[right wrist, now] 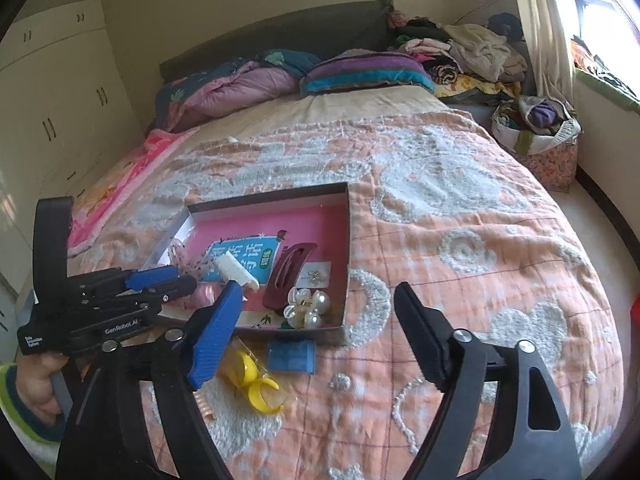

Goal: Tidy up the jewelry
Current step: 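Open the right tool to drop the white clip while the left releases the pink tie, then lift both open tools and move them toward the remaining items beside the tray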

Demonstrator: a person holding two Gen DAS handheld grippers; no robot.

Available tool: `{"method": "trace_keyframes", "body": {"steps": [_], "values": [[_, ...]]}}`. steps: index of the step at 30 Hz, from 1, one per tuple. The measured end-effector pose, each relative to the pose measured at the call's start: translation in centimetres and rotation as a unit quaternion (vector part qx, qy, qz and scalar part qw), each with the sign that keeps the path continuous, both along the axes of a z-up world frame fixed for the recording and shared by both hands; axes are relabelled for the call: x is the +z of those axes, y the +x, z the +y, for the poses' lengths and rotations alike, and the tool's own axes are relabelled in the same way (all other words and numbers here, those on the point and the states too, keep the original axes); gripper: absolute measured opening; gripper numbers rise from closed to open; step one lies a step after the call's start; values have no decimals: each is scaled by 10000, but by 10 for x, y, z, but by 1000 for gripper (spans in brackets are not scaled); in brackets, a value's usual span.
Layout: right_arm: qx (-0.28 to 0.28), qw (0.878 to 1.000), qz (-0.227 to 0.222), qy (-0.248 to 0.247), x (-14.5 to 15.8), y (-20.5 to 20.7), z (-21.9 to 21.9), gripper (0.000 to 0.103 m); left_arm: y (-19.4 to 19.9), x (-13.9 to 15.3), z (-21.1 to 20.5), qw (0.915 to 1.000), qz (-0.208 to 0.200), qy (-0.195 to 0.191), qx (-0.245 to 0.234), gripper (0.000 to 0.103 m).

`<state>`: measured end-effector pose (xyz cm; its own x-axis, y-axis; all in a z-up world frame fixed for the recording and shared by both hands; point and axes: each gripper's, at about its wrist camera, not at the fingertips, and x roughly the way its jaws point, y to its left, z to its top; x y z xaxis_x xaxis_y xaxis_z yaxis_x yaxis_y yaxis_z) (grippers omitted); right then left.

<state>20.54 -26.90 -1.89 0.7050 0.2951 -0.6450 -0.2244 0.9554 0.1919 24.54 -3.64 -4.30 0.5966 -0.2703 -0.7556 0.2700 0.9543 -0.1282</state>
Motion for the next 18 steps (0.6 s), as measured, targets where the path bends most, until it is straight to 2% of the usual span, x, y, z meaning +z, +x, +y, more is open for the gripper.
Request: {"method": "trace_keyframes", "body": {"steps": [4, 7, 10, 12, 14, 18], "values": [[-158, 9998, -54, 64, 9, -7, -10, 81, -14, 16, -3, 9998, -197, 6, 19, 49], [-232, 9996, -141, 103, 15, -17, -15, 85, -24, 28, -5, 9994, -333, 69, 29, 70], [-297, 9993, -218, 85, 22, -24, -18, 88, -31, 39, -4, 9990, -447, 3, 34, 79], [-322, 9990, -274, 123, 27, -30, -19, 90, -36, 45, -4, 9985, -531, 24, 83, 90], [-330, 9988, -345, 136, 32, -34, -20, 93, -42, 53, -4, 9981, -596, 32, 138, 93], [-364, 9976, -578, 141, 47, -48, -22, 96, -52, 64, -2, 9974, -678, 25, 246, 93]]}}
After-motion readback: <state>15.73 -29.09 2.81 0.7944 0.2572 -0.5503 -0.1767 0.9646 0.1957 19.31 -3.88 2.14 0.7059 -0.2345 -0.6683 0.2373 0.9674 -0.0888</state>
